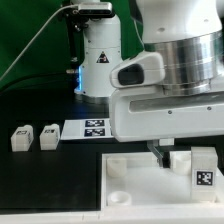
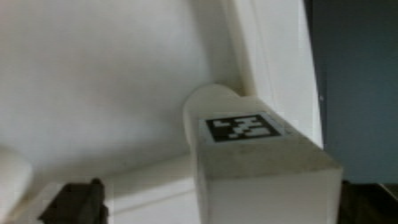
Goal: Assemble one leg
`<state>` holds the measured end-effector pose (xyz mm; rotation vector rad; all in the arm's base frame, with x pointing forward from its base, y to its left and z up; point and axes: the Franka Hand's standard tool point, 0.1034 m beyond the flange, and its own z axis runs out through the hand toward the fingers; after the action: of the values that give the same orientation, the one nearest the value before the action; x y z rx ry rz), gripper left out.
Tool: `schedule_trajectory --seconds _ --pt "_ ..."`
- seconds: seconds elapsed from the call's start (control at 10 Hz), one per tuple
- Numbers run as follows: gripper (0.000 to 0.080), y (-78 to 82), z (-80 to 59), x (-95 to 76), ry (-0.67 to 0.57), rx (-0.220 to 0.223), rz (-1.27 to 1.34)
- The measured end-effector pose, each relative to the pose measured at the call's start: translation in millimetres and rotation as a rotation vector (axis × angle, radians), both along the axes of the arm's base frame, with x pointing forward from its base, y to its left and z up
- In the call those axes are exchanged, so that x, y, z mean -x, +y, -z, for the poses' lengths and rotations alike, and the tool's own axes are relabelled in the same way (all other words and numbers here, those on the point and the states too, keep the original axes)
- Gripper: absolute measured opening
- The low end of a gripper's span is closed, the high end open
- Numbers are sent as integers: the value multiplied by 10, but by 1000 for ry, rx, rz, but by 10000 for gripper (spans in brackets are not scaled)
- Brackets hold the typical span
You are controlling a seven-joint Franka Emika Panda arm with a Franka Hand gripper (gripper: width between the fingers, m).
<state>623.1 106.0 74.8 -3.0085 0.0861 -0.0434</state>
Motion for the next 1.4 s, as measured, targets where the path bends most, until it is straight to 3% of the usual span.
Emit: schedule_trajectory --seconds 0.2,0.5,0.9,1.2,1.4 --pt "649 -2 3 2 7 -2 56" --pt "290 14 3 3 45 -19 335" --pt "290 25 4 6 101 -37 737" --pt "290 43 -34 -20 230 -42 1463" --pt "291 -5 -5 -51 316 -96 1756"
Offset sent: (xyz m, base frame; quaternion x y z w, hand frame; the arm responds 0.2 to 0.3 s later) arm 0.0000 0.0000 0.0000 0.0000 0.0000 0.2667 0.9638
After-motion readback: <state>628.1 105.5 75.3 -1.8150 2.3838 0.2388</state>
